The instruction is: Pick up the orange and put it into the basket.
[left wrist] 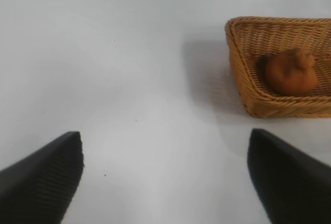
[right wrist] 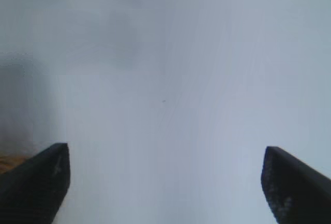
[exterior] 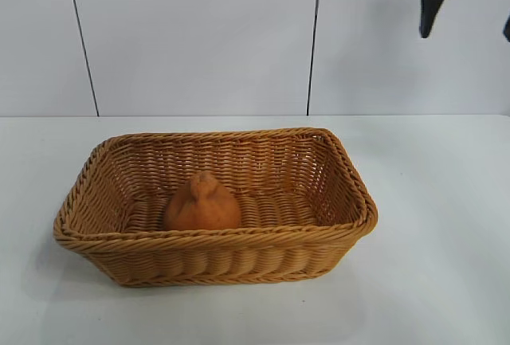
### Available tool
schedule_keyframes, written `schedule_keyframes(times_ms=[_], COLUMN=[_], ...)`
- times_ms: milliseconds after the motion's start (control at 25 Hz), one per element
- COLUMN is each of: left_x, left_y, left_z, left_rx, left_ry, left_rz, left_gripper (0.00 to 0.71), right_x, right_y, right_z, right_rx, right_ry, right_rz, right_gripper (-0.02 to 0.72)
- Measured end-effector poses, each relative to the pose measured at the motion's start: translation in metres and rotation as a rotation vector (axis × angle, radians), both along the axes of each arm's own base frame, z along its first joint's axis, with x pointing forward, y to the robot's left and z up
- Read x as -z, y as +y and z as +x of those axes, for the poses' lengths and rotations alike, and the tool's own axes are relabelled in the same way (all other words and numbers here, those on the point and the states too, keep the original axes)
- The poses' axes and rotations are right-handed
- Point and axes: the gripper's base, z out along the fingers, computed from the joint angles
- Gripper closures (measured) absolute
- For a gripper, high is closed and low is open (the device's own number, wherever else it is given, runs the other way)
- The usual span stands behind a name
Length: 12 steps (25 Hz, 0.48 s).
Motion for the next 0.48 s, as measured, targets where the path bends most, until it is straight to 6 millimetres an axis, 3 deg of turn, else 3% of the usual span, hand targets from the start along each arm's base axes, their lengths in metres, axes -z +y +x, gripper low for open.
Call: schedule_keyframes(times_ms=[120,280,480], left_x=[0.000,0.000,0.000], left_y=[0.000,0.000,0.000], left_z=[0.000,0.000,0.000], left_rx=[0.001,0.001,0.001], left_ry=[-0.001,-0.002,-0.002], left_rz=[-0.001,-0.001,-0.001], left_gripper=[0.095,0.095,0.095], right_x=[0.000,0.001,0.007], right_y=[-0.019,-0.018,-0.015], right_z=[0.000,-0.001,-0.031], right_rx=[0.040,0.032,-0.003], right_ry=[0.002,0.009,0.077], right_rz=[0.014,0.044,0.064], right_gripper=[0.010,0.010,0.010])
